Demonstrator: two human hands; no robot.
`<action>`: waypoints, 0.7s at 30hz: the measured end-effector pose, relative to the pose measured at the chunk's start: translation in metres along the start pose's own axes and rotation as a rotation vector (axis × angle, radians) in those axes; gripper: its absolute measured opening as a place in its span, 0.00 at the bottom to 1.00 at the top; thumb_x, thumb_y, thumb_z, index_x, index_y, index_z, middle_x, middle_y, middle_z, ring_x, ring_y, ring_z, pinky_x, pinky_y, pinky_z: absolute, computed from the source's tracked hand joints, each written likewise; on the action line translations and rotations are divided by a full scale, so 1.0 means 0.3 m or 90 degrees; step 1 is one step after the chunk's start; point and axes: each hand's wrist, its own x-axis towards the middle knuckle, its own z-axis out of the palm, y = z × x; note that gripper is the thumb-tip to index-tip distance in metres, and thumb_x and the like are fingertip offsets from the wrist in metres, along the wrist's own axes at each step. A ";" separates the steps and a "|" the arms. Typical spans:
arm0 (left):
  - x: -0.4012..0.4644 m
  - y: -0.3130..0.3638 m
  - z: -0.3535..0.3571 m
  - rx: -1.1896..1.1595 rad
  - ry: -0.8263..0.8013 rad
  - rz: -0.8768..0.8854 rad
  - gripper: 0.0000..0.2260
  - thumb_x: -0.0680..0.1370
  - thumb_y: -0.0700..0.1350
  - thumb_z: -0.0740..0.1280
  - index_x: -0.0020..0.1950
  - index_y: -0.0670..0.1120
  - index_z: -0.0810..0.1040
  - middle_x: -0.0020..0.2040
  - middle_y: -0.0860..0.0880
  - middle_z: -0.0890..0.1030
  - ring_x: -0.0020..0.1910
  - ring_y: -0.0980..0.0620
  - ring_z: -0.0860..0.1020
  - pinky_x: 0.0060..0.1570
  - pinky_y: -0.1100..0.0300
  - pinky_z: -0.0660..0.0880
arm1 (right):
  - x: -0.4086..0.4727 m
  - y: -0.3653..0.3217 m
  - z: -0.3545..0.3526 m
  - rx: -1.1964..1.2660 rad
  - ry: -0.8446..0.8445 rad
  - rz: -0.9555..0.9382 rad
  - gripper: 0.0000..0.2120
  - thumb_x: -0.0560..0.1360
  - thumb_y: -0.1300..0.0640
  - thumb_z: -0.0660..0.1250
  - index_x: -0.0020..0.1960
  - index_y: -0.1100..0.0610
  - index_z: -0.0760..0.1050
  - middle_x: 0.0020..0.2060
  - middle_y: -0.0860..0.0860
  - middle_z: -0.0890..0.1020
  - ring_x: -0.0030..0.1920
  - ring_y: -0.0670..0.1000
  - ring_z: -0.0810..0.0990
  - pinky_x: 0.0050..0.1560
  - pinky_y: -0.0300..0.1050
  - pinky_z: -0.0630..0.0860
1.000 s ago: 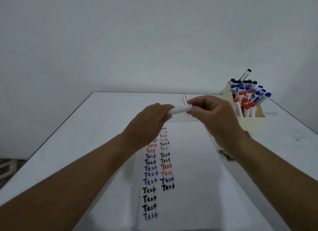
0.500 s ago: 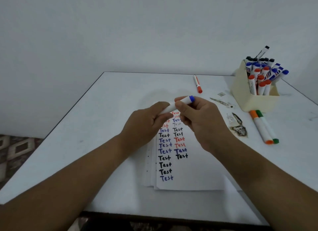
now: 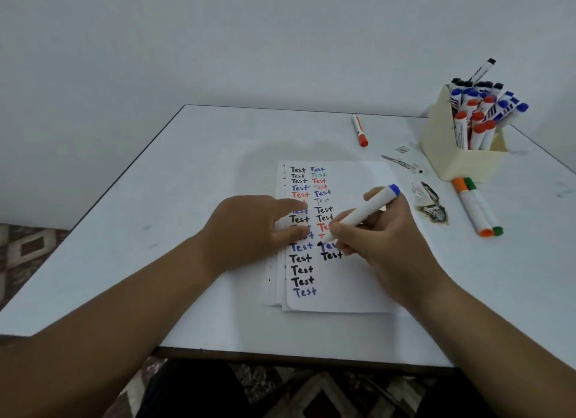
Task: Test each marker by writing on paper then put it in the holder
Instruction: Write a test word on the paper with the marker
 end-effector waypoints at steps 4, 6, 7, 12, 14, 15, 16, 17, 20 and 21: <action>-0.001 -0.005 0.006 0.011 -0.008 -0.003 0.22 0.74 0.74 0.57 0.64 0.68 0.74 0.35 0.62 0.70 0.40 0.60 0.72 0.37 0.61 0.64 | -0.020 0.020 -0.011 -0.080 0.023 -0.034 0.06 0.73 0.64 0.76 0.46 0.57 0.80 0.35 0.52 0.83 0.35 0.51 0.81 0.40 0.44 0.78; -0.001 -0.004 0.006 0.012 -0.006 -0.004 0.23 0.74 0.74 0.56 0.64 0.68 0.75 0.35 0.62 0.70 0.41 0.60 0.72 0.38 0.61 0.65 | -0.025 0.025 -0.009 -0.129 0.015 -0.035 0.06 0.72 0.62 0.77 0.41 0.55 0.81 0.34 0.53 0.84 0.36 0.52 0.81 0.42 0.47 0.80; -0.001 -0.003 0.006 0.011 -0.007 -0.006 0.23 0.74 0.74 0.56 0.64 0.68 0.75 0.36 0.62 0.71 0.41 0.60 0.72 0.38 0.60 0.65 | -0.027 0.027 -0.007 -0.153 0.009 -0.033 0.06 0.72 0.61 0.77 0.41 0.55 0.81 0.35 0.53 0.84 0.36 0.52 0.81 0.42 0.48 0.80; -0.001 -0.004 0.005 -0.001 -0.017 -0.015 0.23 0.74 0.75 0.56 0.64 0.68 0.75 0.38 0.61 0.72 0.41 0.60 0.73 0.39 0.60 0.67 | -0.030 0.024 -0.002 -0.213 0.012 -0.025 0.05 0.72 0.57 0.77 0.42 0.55 0.81 0.35 0.51 0.84 0.37 0.49 0.81 0.43 0.46 0.79; 0.000 -0.004 0.005 -0.004 -0.019 -0.014 0.24 0.74 0.74 0.56 0.64 0.67 0.75 0.40 0.61 0.73 0.42 0.59 0.73 0.40 0.60 0.68 | -0.031 0.025 0.001 -0.249 0.006 -0.035 0.05 0.72 0.56 0.77 0.41 0.53 0.81 0.35 0.49 0.83 0.37 0.47 0.80 0.41 0.42 0.78; 0.000 -0.004 0.004 -0.006 -0.020 -0.015 0.24 0.74 0.74 0.57 0.64 0.67 0.75 0.40 0.60 0.74 0.42 0.59 0.74 0.41 0.60 0.68 | -0.032 0.025 0.003 -0.263 0.001 -0.037 0.05 0.72 0.56 0.77 0.40 0.52 0.81 0.35 0.48 0.83 0.37 0.46 0.79 0.41 0.41 0.78; 0.000 -0.003 0.004 -0.008 -0.021 -0.016 0.23 0.74 0.74 0.57 0.64 0.67 0.75 0.40 0.61 0.74 0.42 0.59 0.74 0.41 0.59 0.69 | -0.034 0.024 0.005 -0.272 -0.005 -0.039 0.06 0.72 0.57 0.77 0.40 0.52 0.81 0.35 0.48 0.83 0.36 0.46 0.79 0.40 0.41 0.78; -0.001 -0.002 0.003 -0.009 -0.021 -0.017 0.23 0.74 0.74 0.57 0.64 0.67 0.75 0.39 0.61 0.73 0.42 0.59 0.74 0.40 0.59 0.69 | -0.037 0.025 0.006 -0.274 -0.008 -0.039 0.06 0.72 0.57 0.77 0.39 0.52 0.80 0.34 0.48 0.83 0.36 0.46 0.79 0.40 0.41 0.78; -0.003 0.000 0.002 -0.012 -0.022 -0.019 0.23 0.74 0.74 0.58 0.63 0.67 0.76 0.36 0.62 0.72 0.41 0.58 0.73 0.39 0.59 0.68 | -0.039 0.024 0.002 -0.253 -0.008 -0.038 0.06 0.72 0.57 0.77 0.40 0.52 0.81 0.35 0.48 0.83 0.36 0.45 0.79 0.39 0.38 0.77; -0.003 0.000 0.002 -0.012 -0.021 -0.018 0.23 0.74 0.74 0.58 0.63 0.67 0.76 0.36 0.62 0.71 0.40 0.58 0.73 0.39 0.59 0.68 | -0.039 0.024 0.002 -0.249 -0.007 -0.040 0.05 0.72 0.56 0.77 0.40 0.52 0.81 0.35 0.48 0.83 0.36 0.45 0.79 0.39 0.37 0.76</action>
